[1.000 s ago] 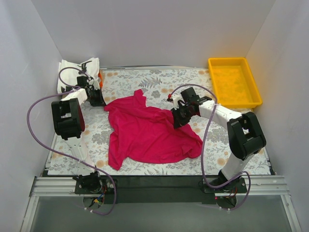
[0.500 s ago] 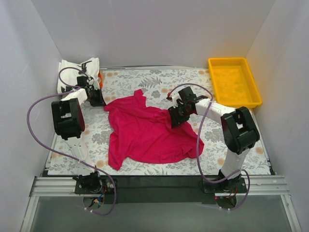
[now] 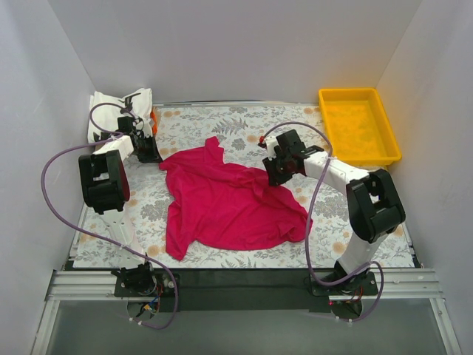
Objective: Fold and stack the t-shirts
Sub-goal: Flatten the tshirt out
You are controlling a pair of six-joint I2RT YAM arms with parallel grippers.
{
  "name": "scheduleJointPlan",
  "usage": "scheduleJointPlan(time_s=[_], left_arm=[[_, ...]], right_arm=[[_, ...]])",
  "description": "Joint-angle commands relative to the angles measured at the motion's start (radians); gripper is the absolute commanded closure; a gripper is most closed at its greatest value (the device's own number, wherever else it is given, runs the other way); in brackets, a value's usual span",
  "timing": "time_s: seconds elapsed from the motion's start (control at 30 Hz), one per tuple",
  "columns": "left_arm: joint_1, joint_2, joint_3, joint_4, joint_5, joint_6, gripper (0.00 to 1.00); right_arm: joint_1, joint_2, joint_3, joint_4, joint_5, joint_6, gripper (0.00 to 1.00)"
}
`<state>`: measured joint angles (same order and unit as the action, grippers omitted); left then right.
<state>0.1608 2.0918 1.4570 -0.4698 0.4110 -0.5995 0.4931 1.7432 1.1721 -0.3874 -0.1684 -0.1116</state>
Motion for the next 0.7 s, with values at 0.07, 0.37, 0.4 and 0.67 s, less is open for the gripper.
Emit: scheduleJointPlan(time_s=[0.07,0.37,0.4,0.67], left_arm=[[-0.001,0.014,-0.015,-0.027,-0.012,0.018,1.0],[-0.001,0.025,-0.014,-0.024,-0.006,0.004,1.0],[-0.001,0.024,-0.014,-0.024,-0.008,0.006,1.0],[-0.001,0.022,-0.02,-0.026,-0.005,0.012,1.0]], right_arm=[[0.022,-0.131,-0.017,0.015,-0.065,0.036,0.82],[0.028,-0.056,-0.015,0.01,-0.108,0.101,0.84],[0.028,-0.053,-0.012,0.007,-0.089,0.102,0.83],[0.028,-0.043,-0.045,-0.014,-0.075,0.05,0.62]])
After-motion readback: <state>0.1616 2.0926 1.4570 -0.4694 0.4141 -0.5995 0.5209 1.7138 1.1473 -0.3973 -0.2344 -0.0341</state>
